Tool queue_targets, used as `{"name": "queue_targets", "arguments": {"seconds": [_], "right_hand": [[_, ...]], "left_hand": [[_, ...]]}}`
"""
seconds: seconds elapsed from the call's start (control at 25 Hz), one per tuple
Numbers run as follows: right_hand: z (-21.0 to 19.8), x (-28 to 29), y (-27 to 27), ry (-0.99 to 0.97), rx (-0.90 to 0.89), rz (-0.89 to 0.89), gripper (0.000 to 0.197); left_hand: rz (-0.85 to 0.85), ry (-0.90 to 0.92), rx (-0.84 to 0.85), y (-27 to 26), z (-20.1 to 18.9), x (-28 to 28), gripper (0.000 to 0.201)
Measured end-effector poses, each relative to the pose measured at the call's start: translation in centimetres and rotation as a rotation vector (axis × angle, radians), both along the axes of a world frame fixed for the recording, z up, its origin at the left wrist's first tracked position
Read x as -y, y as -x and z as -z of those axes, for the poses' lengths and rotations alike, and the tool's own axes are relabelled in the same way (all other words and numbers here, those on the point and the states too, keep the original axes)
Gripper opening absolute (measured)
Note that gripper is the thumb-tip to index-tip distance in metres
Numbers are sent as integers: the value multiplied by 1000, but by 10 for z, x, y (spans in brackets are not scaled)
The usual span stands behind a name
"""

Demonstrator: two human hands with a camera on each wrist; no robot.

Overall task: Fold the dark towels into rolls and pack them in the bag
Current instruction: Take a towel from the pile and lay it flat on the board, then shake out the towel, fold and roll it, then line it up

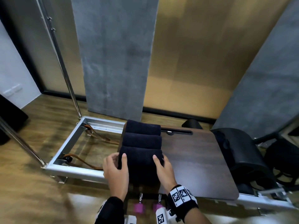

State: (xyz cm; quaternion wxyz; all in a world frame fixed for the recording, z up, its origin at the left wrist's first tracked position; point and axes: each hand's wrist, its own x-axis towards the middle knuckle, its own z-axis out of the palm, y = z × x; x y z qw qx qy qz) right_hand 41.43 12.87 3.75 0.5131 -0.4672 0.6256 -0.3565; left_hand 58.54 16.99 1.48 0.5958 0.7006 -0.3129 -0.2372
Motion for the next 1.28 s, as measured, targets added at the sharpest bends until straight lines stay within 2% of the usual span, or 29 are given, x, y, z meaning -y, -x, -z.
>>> {"name": "queue_targets", "arguments": {"seconds": [0.12, 0.24, 0.36, 0.44, 0.56, 0.68, 0.76, 0.8, 0.92, 1.04, 1.28], "right_hand": [[-4, 1, 11, 4, 0, -31, 51], [-3, -1, 25, -20, 29, -60, 57], [-4, -1, 50, -55, 41, -96, 64], [-7, -2, 70, -56, 69, -104, 64], [-10, -1, 101, -37, 85, -89, 59], [-10, -2, 141, -40, 108, -88, 54], [-10, -4, 171, -39, 117, -94, 47], [-10, -5, 184, -34, 112, -99, 40], [-8, -9, 248, -58, 152, -82, 15], [-7, -13, 331, -131, 184, -5, 15], [-4, -25, 477, -142, 143, 166, 18]], "left_hand": [[105, -21, 22, 1, 1, 0, 27], [127, -62, 60, 0, -2, 5, 37], [70, -142, 112, 11, -5, 0, 46], [-36, -165, 138, 25, -10, -9, 53], [-187, -149, 284, 50, -21, -20, 44], [-202, -74, 343, 94, -33, -31, 22], [-112, -31, 315, 132, -34, -34, 11], [-28, -42, 311, 151, -32, -33, 13], [322, -196, 329, 230, -23, -19, 17], [590, -273, 365, 319, -19, 4, 18], [849, -248, 322, 461, -16, 33, 19]]}}
